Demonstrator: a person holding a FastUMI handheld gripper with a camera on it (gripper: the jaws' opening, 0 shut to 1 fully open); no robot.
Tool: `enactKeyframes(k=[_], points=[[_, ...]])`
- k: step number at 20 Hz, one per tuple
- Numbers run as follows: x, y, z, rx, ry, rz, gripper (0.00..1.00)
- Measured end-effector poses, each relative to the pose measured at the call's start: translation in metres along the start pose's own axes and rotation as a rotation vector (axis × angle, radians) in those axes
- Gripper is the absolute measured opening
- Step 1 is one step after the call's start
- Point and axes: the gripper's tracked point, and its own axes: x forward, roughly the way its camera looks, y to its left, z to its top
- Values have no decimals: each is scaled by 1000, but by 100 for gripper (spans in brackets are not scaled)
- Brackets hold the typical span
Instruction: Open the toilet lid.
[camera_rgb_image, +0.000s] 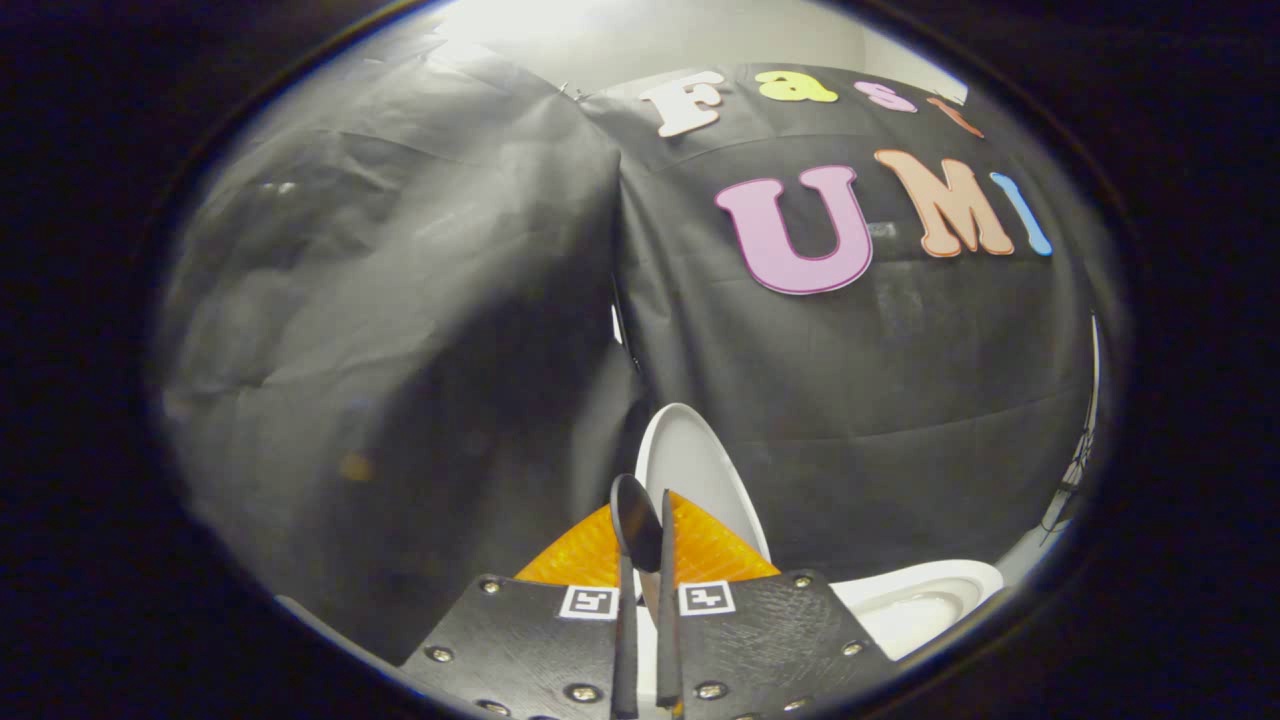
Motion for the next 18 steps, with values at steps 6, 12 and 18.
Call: enactKeyframes(k=[6,12,18], points=[[-20,-43,53,-85,-74,8,58],[-40,-102,119,-110,-166,-17,94],[-87,-245,128,-156,-130,-149,94]])
